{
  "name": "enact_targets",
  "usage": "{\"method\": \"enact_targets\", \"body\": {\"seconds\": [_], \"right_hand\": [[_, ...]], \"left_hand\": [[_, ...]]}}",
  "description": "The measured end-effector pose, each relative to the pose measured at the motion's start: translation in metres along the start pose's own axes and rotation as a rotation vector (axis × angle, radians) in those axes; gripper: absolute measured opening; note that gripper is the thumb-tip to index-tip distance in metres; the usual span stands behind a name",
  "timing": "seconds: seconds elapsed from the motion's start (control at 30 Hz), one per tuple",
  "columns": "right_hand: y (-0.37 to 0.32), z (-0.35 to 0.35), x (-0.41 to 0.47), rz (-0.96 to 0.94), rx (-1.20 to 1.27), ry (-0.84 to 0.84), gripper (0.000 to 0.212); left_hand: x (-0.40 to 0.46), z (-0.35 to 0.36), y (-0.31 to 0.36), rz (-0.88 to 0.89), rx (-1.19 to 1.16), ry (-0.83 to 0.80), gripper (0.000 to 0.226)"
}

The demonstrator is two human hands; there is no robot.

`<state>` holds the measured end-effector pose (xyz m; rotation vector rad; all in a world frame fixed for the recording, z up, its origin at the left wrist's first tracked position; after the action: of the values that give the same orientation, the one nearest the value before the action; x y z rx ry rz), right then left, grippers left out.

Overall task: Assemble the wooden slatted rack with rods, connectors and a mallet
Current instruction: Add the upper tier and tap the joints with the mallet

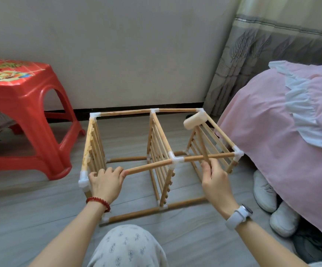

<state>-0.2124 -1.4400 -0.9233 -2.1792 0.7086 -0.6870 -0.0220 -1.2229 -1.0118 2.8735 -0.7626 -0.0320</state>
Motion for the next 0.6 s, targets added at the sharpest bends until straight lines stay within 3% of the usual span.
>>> {"method": "enact_targets", "body": {"seconds": [0.07, 0.17, 0.23, 0.33, 0.4, 0.5, 0.6], "right_hand": [[-0.002, 0.004, -0.006, 0.007, 0.042, -0.004, 0.016], [0.027, 0.028, -0.020, 0.174, -0.295, -0.315, 0.017], [0.031, 0.023, -0.012, 0.158, -0.282, -0.258, 0.018], [0.011, 0.012, -0.007, 0.030, 0.019, -0.072, 0.013], [0.014, 0.020, -0.013, 0.034, -0.052, -0.134, 0.010], [0.028, 0.031, -0.016, 0.124, -0.399, -0.386, 0.015], [0.007, 0.011, 0.000, 0.038, -0.067, -0.165, 0.015]], "left_hand": [[-0.002, 0.002, -0.001, -0.004, 0.006, -0.024, 0.042], [-0.002, 0.003, -0.003, -0.008, -0.014, -0.081, 0.043], [0.000, -0.001, -0.001, -0.001, -0.040, -0.094, 0.044], [0.004, -0.002, -0.001, 0.000, -0.060, -0.109, 0.043], [0.004, -0.001, -0.002, -0.009, -0.063, -0.123, 0.043], [0.007, -0.002, -0.003, -0.014, -0.103, -0.146, 0.042], [0.010, -0.004, -0.003, -0.017, -0.144, -0.166, 0.041]]}}
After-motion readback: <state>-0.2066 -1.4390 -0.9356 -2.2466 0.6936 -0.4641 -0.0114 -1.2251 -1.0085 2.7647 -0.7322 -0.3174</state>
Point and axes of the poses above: each hand's wrist, its own x-axis towards the middle knuckle, its own z-axis out of the palm, y = z × x, the point moved 3 cm from there along x, towards the middle knuckle, and after that the axes turned 6 degrees about z, right-handed, at the moved point
